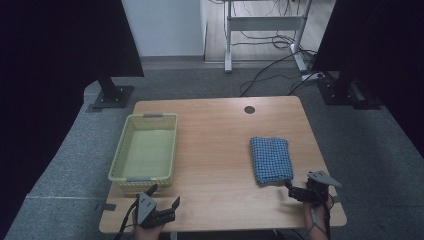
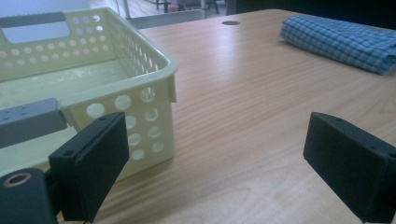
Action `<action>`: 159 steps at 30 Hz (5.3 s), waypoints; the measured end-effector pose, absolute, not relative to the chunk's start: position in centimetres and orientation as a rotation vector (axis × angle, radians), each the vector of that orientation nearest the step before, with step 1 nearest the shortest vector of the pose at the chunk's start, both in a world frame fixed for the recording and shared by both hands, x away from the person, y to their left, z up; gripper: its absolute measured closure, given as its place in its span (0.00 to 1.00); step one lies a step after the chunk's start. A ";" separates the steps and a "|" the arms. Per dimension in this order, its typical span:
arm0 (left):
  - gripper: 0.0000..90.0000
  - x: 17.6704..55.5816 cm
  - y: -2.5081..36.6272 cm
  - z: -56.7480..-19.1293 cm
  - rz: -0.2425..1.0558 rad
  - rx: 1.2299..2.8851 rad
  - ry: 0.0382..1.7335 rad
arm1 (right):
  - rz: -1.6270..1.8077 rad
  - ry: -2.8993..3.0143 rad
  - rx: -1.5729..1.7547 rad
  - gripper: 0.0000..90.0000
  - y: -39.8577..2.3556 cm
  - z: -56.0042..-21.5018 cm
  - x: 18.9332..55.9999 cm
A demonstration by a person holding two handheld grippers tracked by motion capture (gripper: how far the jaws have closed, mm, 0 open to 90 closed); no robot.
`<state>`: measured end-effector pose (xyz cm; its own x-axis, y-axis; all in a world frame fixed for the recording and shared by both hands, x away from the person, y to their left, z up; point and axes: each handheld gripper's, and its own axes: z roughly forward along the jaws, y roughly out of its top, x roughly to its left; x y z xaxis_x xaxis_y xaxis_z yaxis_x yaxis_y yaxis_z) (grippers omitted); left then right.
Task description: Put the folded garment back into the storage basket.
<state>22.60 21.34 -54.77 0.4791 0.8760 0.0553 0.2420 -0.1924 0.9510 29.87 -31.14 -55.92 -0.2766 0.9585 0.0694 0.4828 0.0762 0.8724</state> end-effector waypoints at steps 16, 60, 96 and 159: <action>0.06 23.4 21.2 -55.2 0.547 1.844 0.967 | 1.142 1.818 1.419 0.00 -31.2 -55.9 29.8; 0.07 26.4 16.3 -47.2 0.419 1.784 0.774 | 1.155 1.826 1.428 0.00 -31.3 -55.9 29.9; 0.08 36.2 3.6 -46.7 0.335 1.859 0.779 | 1.170 1.840 1.430 0.00 -31.4 -55.9 30.0; 0.80 40.0 -9.7 -54.4 0.143 2.132 0.936 | 1.171 1.878 1.419 0.00 -31.3 -56.0 30.2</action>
